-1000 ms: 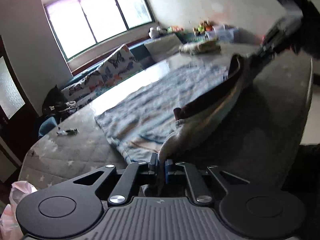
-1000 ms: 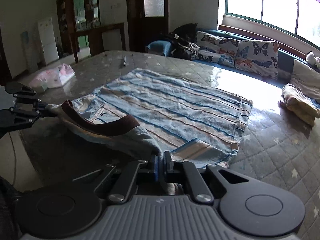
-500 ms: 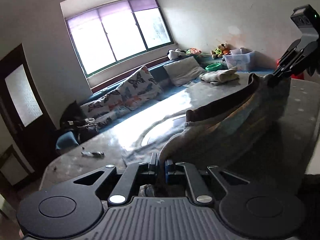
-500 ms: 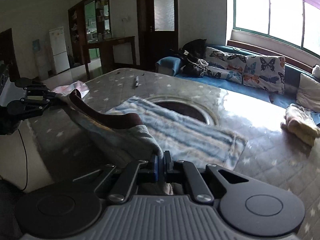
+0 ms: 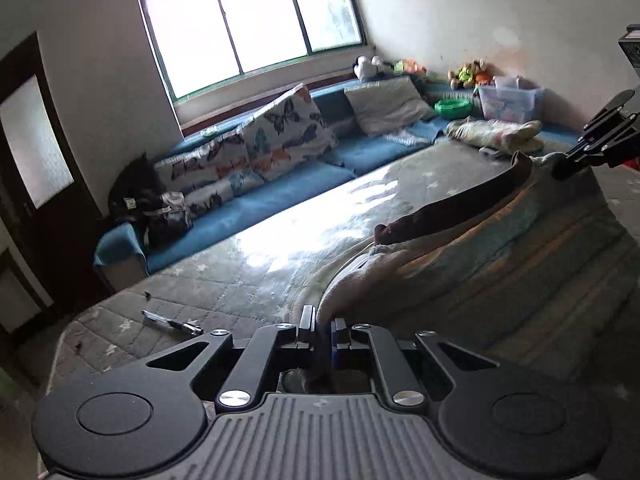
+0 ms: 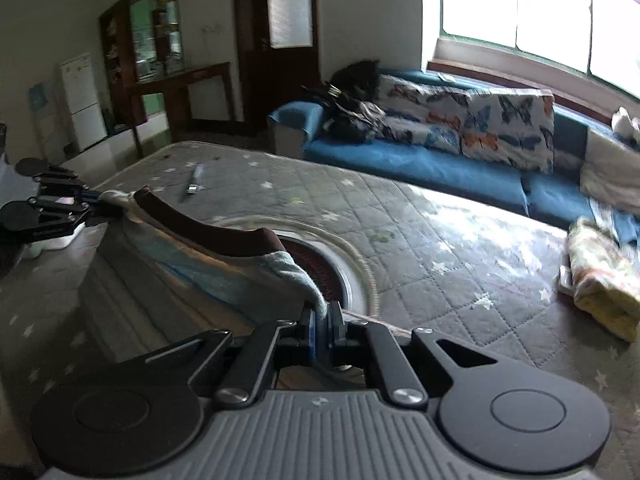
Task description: Fold clothes
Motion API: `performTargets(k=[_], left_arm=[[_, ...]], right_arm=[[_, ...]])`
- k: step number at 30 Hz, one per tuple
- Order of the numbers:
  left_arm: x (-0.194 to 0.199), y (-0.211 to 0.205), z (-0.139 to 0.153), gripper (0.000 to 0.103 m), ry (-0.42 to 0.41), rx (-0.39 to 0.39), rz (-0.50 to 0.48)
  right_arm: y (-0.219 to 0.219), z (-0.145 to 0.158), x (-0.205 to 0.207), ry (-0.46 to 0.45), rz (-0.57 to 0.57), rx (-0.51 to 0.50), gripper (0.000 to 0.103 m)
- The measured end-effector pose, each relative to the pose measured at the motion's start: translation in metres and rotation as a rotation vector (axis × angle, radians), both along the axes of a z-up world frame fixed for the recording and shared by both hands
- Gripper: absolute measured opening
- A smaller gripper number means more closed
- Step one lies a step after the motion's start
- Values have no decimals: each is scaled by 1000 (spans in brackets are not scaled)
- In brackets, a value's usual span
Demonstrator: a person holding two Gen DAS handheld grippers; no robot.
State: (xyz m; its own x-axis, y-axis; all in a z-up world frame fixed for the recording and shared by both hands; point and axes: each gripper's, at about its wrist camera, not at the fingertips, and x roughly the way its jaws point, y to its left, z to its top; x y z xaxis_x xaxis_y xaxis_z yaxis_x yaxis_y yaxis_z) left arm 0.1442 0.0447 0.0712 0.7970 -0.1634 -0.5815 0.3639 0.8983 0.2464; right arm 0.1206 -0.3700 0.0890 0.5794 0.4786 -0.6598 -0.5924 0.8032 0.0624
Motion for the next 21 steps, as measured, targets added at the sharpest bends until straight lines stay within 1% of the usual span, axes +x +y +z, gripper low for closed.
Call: performTargets(k=[3, 5, 7, 8, 9, 10, 11, 12, 13, 16, 19, 21], left_arm=[[28, -2, -19, 10, 57, 10, 12], [43, -1, -35, 11, 98, 15, 26], [53, -1, -49, 13, 134, 17, 49], [58, -1, -54, 14, 149, 19, 59], [61, -1, -59, 19, 159, 19, 73], [63, 0, -63, 25, 167, 19, 89], [65, 1, -66, 28, 168, 19, 106], [66, 2, -67, 33, 167, 21, 127], [67, 5, -66, 37, 166, 18, 143], [73, 18, -61, 46, 162, -12, 199], [71, 29, -51, 46, 141, -52, 264], [67, 30, -43, 44, 109, -70, 295]], right_arm=[[4, -24, 29, 55, -38, 11, 5], [6, -40, 44, 84, -64, 17, 7], [8, -56, 56, 105, -85, 19, 12], [8, -63, 60, 112, -99, 21, 17], [8, -69, 63, 119, -114, 24, 23], [7, -72, 66, 122, -128, 28, 23], [6, -75, 69, 123, -142, 33, 25], [4, -77, 71, 124, -156, 39, 31], [2, -77, 73, 122, -169, 48, 35], [-9, -68, 73, 112, -205, 79, 35], [-12, -54, 65, 88, -212, 104, 35], [-10, -46, 56, 76, -197, 114, 35]])
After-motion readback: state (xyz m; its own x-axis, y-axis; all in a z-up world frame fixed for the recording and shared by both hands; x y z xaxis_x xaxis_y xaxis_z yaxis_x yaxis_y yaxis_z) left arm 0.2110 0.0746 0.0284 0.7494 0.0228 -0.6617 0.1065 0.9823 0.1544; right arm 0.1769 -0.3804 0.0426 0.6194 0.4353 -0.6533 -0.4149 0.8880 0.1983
